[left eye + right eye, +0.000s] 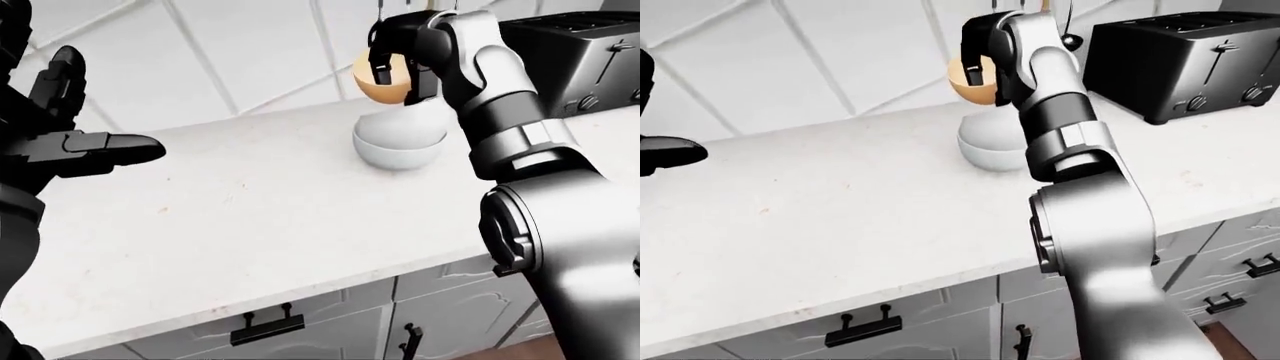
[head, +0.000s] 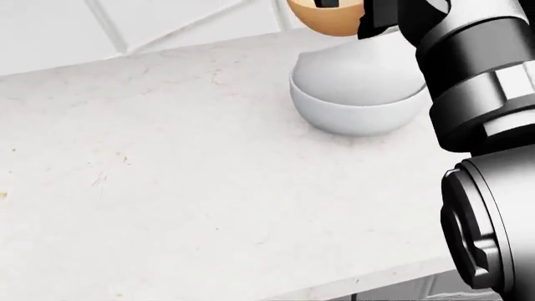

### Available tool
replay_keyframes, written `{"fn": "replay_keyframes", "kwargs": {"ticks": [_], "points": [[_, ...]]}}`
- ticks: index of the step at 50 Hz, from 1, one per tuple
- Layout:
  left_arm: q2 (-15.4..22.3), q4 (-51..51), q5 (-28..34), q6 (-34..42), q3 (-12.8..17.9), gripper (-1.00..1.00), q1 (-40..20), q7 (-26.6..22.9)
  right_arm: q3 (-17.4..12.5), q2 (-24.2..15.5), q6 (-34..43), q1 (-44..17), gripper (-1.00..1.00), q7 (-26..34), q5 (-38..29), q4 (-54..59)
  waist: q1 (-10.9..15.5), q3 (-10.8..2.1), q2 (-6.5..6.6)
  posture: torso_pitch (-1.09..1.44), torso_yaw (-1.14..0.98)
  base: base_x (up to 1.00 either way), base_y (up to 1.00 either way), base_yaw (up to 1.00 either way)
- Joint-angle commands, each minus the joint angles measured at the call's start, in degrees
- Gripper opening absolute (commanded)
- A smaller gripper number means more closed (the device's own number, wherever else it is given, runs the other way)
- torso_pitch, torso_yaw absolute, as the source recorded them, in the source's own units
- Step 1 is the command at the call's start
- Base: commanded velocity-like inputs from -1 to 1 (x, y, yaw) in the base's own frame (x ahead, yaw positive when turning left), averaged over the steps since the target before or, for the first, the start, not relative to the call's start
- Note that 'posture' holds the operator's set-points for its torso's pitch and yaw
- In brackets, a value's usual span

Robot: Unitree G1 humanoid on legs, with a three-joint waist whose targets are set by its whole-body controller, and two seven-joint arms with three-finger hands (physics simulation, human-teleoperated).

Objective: Stack the bowls from largest to smallest.

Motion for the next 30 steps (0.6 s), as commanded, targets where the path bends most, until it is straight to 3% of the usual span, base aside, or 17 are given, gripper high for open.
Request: {"fn": "replay_keyframes", "kwargs": {"ticks": [1, 5, 8, 17, 27, 30], "points": [[1.10, -0.40, -0.08, -1.87, 0.98, 1.00, -1.02, 0.26, -0.45, -0.80, 0.78, -2.75, -1.00, -1.15, -0.70, -2.64, -0.04, -1.20, 0.07, -0.27, 0.00, 0.00, 0.00, 0.00], [1.02, -0.32, -0.39, -2.16, 0.66, 1.00, -0.88, 0.71, -0.73, -1.00, 1.77, -2.61, -1.00, -0.75, -1.37, -2.54, 0.09, -1.18, 0.09, -0.27, 0.00, 0.00, 0.00, 0.00], [1.27, -0.21, -1.25, -1.84, 0.67, 1.00, -1.45, 1.59, -0.71, -1.62, 1.72, -2.54, -0.76, -0.20, -1.88, -3.06, 0.15, -1.21, 0.07, -0.27, 0.00, 0.00, 0.00, 0.00], [2.16, -0.04, -2.93, -2.04, 0.96, 1.00, -1.55, 2.85, -1.26, -2.69, 0.92, -3.95, -0.85, 2.54, -2.47, -5.09, 0.17, -0.95, 0.11, -0.27, 0.00, 0.00, 0.00, 0.00], [2.87, 0.31, -3.77, -2.54, 0.54, 1.00, -1.77, 3.97, -1.87, -2.84, -0.02, -3.01, -0.70, 4.64, -1.61, -7.54, 0.07, -0.85, 0.09, -0.27, 0.00, 0.00, 0.00, 0.00], [2.85, 0.24, -3.51, -2.89, 0.21, 1.00, -1.59, 4.02, -2.02, -2.95, -0.17, -2.52, -0.75, 5.49, -1.35, -8.23, 0.04, -0.87, 0.05, -0.27, 0.00, 0.00, 0.00, 0.00]]}}
